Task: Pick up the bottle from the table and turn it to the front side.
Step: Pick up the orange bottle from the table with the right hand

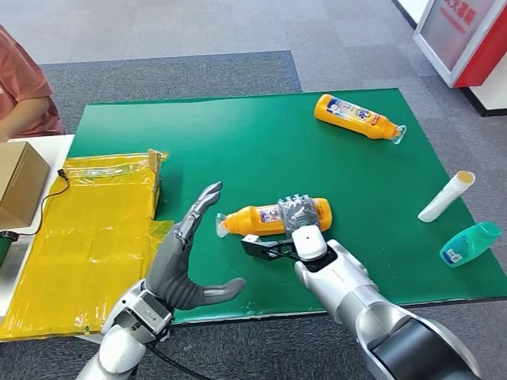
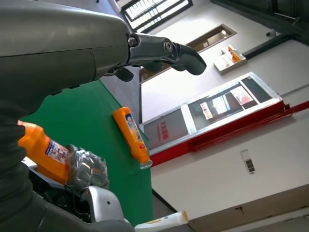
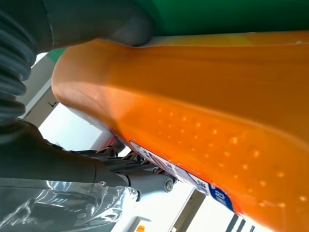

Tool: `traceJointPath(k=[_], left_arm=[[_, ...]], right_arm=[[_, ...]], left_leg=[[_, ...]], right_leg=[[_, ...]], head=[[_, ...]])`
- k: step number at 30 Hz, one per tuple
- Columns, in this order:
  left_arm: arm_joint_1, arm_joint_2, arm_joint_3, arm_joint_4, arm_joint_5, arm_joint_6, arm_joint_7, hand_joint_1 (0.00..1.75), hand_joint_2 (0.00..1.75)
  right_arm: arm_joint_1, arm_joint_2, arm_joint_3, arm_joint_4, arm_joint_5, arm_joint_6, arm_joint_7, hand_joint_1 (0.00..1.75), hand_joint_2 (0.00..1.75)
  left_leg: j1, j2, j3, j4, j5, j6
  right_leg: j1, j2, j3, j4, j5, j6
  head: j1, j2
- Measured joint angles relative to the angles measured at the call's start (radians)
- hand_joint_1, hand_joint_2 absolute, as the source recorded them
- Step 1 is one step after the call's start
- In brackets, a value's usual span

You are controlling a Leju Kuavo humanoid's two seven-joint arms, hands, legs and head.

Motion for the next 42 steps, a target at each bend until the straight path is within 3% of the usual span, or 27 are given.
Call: traceJointPath(k=[9, 12, 16, 18, 23, 26, 37, 42], left_arm=[[0.0, 0.0, 0.001, 0.003, 0.01, 0.003, -0.001, 0.0, 1.75], [0.0, 0.001, 0.001, 0.006, 0.017, 0.006, -0.001, 0.0, 1.75], [0.005, 0.006, 0.003, 0.007, 0.028, 0.024, -0.012, 0.0, 1.75], [0.008, 0.01, 0.003, 0.007, 0.037, 0.037, -0.025, 0.0, 1.75], [0.023, 0.03, 0.008, 0.007, 0.061, 0.067, -0.052, 0.0, 1.75], [0.031, 0.042, 0.015, 0.006, 0.07, 0.077, -0.06, 0.0, 1.75], [0.043, 0.063, 0.04, 0.003, 0.094, 0.097, -0.077, 0.0, 1.75], [0.057, 0.07, 0.058, -0.007, 0.127, 0.106, -0.09, 0.0, 1.75]], right_arm=[[0.001, 0.0, -0.005, 0.004, -0.034, -0.035, -0.026, 1.75, 1.75], [0.006, 0.0, -0.032, 0.001, -0.132, -0.054, -0.093, 1.75, 1.75], [0.038, 0.012, -0.164, -0.075, -0.553, 0.067, -0.347, 1.75, 1.75], [0.071, 0.018, -0.221, -0.142, -0.759, 0.136, -0.419, 1.75, 1.75], [0.17, 0.009, -0.295, -0.376, -1.199, 0.193, -0.451, 1.75, 1.75], [0.214, -0.01, -0.315, -0.512, -1.35, 0.197, -0.462, 1.75, 1.75], [0.325, -0.048, -0.338, -0.792, -1.532, 0.186, -0.516, 1.75, 1.75], [0.412, -0.053, -0.341, -0.912, -1.572, 0.122, -0.571, 1.75, 1.75]], left_leg=[[0.0, 0.0, 0.0, 0.0, 0.0, 0.0], [0.0, 0.0, 0.0, 0.0, 0.0, 0.0], [0.0, 0.0, 0.0, 0.0, 0.0, 0.0], [0.0, 0.0, 0.0, 0.0, 0.0, 0.0], [0.0, -0.002, -0.002, 0.0, 0.0, 0.0], [0.0, -0.002, -0.002, 0.0, 0.0, 0.0], [0.0, -0.002, -0.002, 0.0, -0.001, 0.0], [0.0, -0.002, -0.003, 0.0, -0.001, 0.0]], right_leg=[[0.0, 0.0, 0.0, 0.0, 0.0, 0.0], [0.0, 0.0, 0.0, 0.0, 0.0, 0.0], [0.0, 0.0, 0.0, 0.0, 0.0, 0.0], [0.0, 0.0, 0.0, 0.0, 0.0, 0.0], [0.0, -0.001, -0.001, 0.0, -0.001, 0.001], [0.0, -0.001, -0.001, 0.0, -0.001, 0.001], [0.0, -0.001, -0.002, 0.0, -0.001, 0.001], [0.0, -0.001, -0.002, 0.0, -0.002, 0.001]], head=[[0.0, 0.0], [0.0, 0.0], [0.0, 0.0], [0.0, 0.0], [0.0, 0.0], [0.0, 0.0], [0.0, 0.0], [0.0, 0.0]])
